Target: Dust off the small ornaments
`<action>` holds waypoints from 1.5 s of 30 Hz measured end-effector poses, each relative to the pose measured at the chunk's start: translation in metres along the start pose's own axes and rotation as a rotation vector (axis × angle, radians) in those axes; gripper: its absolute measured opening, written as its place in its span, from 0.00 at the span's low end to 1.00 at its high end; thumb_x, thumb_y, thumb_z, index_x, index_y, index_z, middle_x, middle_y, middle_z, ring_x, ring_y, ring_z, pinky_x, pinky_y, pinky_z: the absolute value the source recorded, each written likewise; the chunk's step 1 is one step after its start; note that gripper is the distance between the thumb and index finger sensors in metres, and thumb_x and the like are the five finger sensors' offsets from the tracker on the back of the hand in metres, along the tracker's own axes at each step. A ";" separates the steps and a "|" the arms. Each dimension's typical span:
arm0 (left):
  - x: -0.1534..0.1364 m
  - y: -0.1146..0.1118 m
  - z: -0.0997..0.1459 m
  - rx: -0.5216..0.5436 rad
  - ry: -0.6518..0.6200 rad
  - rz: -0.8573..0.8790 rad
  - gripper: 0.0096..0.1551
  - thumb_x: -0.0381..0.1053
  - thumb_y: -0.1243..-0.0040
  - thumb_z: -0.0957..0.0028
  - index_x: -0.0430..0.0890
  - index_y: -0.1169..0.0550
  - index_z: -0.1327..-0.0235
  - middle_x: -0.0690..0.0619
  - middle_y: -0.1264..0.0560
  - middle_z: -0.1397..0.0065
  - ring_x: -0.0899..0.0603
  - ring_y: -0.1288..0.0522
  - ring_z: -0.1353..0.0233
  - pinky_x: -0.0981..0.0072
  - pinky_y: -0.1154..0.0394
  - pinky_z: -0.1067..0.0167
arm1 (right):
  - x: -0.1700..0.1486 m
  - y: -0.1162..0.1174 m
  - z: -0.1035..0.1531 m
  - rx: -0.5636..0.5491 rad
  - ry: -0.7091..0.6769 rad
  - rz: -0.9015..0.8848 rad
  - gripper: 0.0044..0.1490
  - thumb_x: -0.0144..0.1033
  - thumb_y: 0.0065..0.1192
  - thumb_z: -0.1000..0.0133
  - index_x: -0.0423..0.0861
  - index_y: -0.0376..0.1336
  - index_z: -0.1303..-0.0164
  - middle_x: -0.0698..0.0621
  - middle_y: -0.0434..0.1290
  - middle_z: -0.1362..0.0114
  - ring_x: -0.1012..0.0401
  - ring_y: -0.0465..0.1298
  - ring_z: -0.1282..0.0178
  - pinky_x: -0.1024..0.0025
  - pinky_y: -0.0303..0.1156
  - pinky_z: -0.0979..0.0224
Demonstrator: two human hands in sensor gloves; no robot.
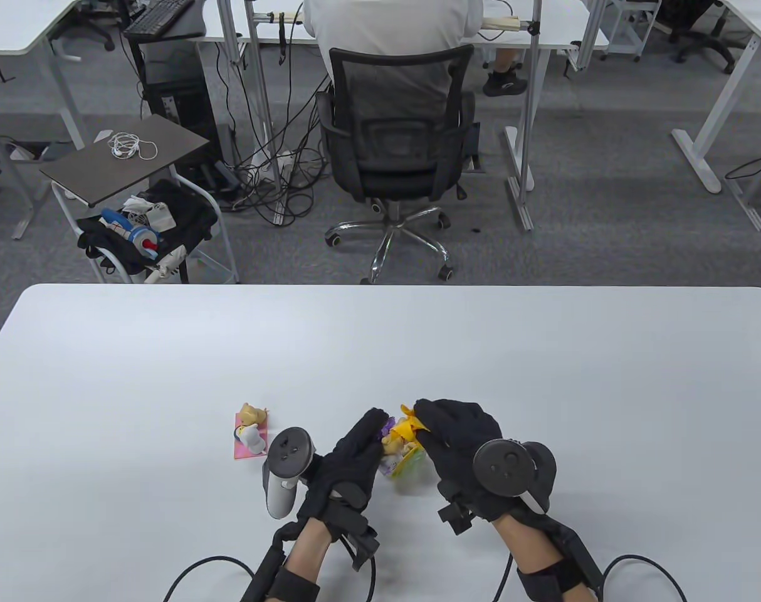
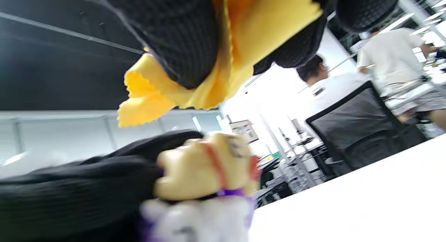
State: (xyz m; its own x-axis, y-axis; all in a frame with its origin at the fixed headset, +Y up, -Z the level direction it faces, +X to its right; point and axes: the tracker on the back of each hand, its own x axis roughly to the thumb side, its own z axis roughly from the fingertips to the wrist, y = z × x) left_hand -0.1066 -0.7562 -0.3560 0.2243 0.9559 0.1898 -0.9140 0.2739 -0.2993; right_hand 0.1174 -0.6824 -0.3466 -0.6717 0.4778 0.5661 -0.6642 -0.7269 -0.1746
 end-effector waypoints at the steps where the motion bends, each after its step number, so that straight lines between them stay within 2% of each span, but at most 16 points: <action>1: 0.002 -0.002 0.000 0.006 -0.008 -0.028 0.33 0.47 0.52 0.40 0.55 0.47 0.23 0.43 0.39 0.24 0.33 0.47 0.23 0.40 0.46 0.27 | 0.008 0.006 0.000 0.037 -0.035 0.029 0.30 0.41 0.72 0.46 0.51 0.71 0.32 0.44 0.73 0.32 0.46 0.73 0.33 0.38 0.66 0.29; 4: 0.006 -0.005 0.002 0.005 -0.055 -0.019 0.34 0.47 0.52 0.40 0.54 0.50 0.23 0.45 0.39 0.23 0.34 0.47 0.22 0.40 0.44 0.27 | 0.014 0.016 0.001 0.059 -0.057 0.128 0.30 0.43 0.70 0.47 0.52 0.71 0.32 0.46 0.73 0.32 0.48 0.73 0.33 0.39 0.66 0.28; 8: 0.007 -0.004 0.002 -0.017 -0.119 0.043 0.34 0.47 0.50 0.41 0.53 0.47 0.23 0.44 0.36 0.25 0.33 0.44 0.24 0.42 0.42 0.28 | -0.009 0.007 -0.003 0.024 0.037 -0.006 0.30 0.42 0.68 0.45 0.50 0.70 0.31 0.45 0.73 0.33 0.47 0.73 0.34 0.38 0.65 0.29; 13: -0.002 -0.009 0.000 -0.012 0.010 0.197 0.33 0.49 0.56 0.39 0.47 0.50 0.23 0.43 0.35 0.26 0.33 0.38 0.26 0.48 0.34 0.33 | -0.019 -0.003 -0.002 -0.038 0.103 0.061 0.30 0.41 0.70 0.45 0.49 0.70 0.31 0.45 0.73 0.32 0.47 0.72 0.33 0.38 0.65 0.28; 16: -0.017 -0.008 0.002 0.004 0.115 0.494 0.34 0.49 0.57 0.38 0.46 0.53 0.23 0.43 0.36 0.25 0.34 0.38 0.26 0.52 0.31 0.35 | -0.002 0.000 0.002 -0.018 0.005 0.037 0.30 0.43 0.72 0.47 0.49 0.71 0.34 0.46 0.74 0.34 0.47 0.73 0.34 0.38 0.65 0.28; 19: -0.029 -0.011 0.004 -0.012 0.111 0.789 0.34 0.49 0.60 0.37 0.46 0.56 0.23 0.43 0.39 0.24 0.34 0.40 0.24 0.52 0.32 0.33 | 0.021 0.013 0.007 0.038 -0.120 0.063 0.30 0.44 0.73 0.47 0.49 0.72 0.34 0.47 0.75 0.34 0.48 0.73 0.33 0.38 0.65 0.28; 21: -0.034 -0.013 0.006 -0.016 0.113 0.911 0.34 0.49 0.60 0.37 0.46 0.56 0.23 0.43 0.38 0.24 0.34 0.39 0.25 0.53 0.31 0.33 | 0.026 0.014 0.009 -0.006 -0.144 0.133 0.30 0.44 0.71 0.47 0.51 0.71 0.34 0.48 0.74 0.34 0.49 0.73 0.33 0.39 0.65 0.27; 24: -0.032 -0.015 0.005 -0.025 0.109 0.900 0.34 0.49 0.60 0.37 0.45 0.55 0.23 0.43 0.37 0.25 0.34 0.36 0.26 0.55 0.29 0.35 | 0.013 0.009 0.005 -0.012 -0.072 0.075 0.30 0.42 0.71 0.47 0.49 0.71 0.33 0.46 0.74 0.34 0.47 0.72 0.33 0.38 0.64 0.27; 27: -0.032 -0.017 0.003 -0.039 0.104 0.915 0.34 0.50 0.61 0.37 0.45 0.55 0.23 0.44 0.36 0.25 0.35 0.35 0.27 0.56 0.28 0.35 | 0.002 0.008 0.003 -0.002 0.001 0.126 0.30 0.41 0.71 0.46 0.48 0.70 0.32 0.45 0.73 0.33 0.46 0.71 0.32 0.37 0.62 0.26; 29: -0.034 -0.020 0.002 -0.053 0.093 0.976 0.34 0.50 0.61 0.37 0.45 0.56 0.23 0.44 0.37 0.25 0.36 0.35 0.26 0.56 0.29 0.34 | 0.007 0.009 0.007 -0.040 -0.052 0.168 0.30 0.42 0.70 0.45 0.48 0.69 0.32 0.45 0.72 0.33 0.47 0.71 0.32 0.38 0.63 0.27; 33: -0.034 -0.023 0.002 -0.041 0.044 1.127 0.34 0.51 0.62 0.37 0.46 0.56 0.23 0.46 0.37 0.24 0.37 0.34 0.26 0.57 0.28 0.34 | 0.026 0.009 0.011 -0.051 -0.154 0.038 0.30 0.44 0.70 0.46 0.49 0.69 0.32 0.46 0.73 0.34 0.48 0.72 0.33 0.39 0.64 0.27; 35: -0.032 -0.024 0.003 -0.056 0.007 1.178 0.34 0.51 0.63 0.37 0.46 0.56 0.23 0.45 0.36 0.25 0.38 0.34 0.26 0.57 0.27 0.35 | 0.027 0.009 0.010 -0.059 -0.156 0.077 0.30 0.44 0.70 0.46 0.51 0.69 0.32 0.47 0.73 0.33 0.48 0.72 0.33 0.39 0.65 0.27; 39: -0.032 -0.022 0.003 -0.055 0.001 1.154 0.33 0.51 0.62 0.38 0.45 0.54 0.23 0.45 0.33 0.27 0.38 0.31 0.29 0.57 0.26 0.37 | 0.005 0.003 0.005 -0.051 -0.029 0.062 0.30 0.43 0.71 0.46 0.49 0.70 0.33 0.46 0.74 0.34 0.47 0.72 0.34 0.38 0.64 0.27; 41: -0.029 -0.024 0.000 -0.085 -0.011 1.153 0.33 0.51 0.62 0.38 0.45 0.53 0.23 0.45 0.32 0.27 0.38 0.30 0.30 0.57 0.26 0.37 | -0.006 -0.003 0.003 -0.073 0.050 -0.050 0.30 0.43 0.70 0.46 0.47 0.70 0.33 0.44 0.74 0.35 0.47 0.73 0.36 0.39 0.65 0.29; 43: -0.026 -0.030 -0.002 -0.181 0.011 1.135 0.33 0.51 0.61 0.38 0.44 0.52 0.23 0.44 0.31 0.28 0.37 0.30 0.31 0.56 0.25 0.38 | -0.013 -0.007 0.000 -0.072 0.141 -0.168 0.31 0.42 0.68 0.44 0.46 0.68 0.31 0.43 0.73 0.34 0.45 0.72 0.36 0.38 0.65 0.29; 45: -0.023 -0.035 -0.003 -0.199 0.025 1.088 0.33 0.51 0.61 0.38 0.44 0.51 0.23 0.44 0.31 0.28 0.37 0.29 0.31 0.56 0.25 0.38 | -0.012 -0.008 -0.001 -0.072 0.135 -0.181 0.31 0.41 0.66 0.44 0.46 0.67 0.30 0.43 0.72 0.34 0.45 0.71 0.35 0.38 0.63 0.28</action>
State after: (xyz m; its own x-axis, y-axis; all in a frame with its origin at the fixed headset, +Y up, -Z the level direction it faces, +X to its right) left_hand -0.0792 -0.7872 -0.3528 -0.6569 0.6983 -0.2844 -0.5573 -0.7037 -0.4406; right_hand 0.1305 -0.6819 -0.3534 -0.5745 0.6621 0.4812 -0.7960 -0.5890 -0.1399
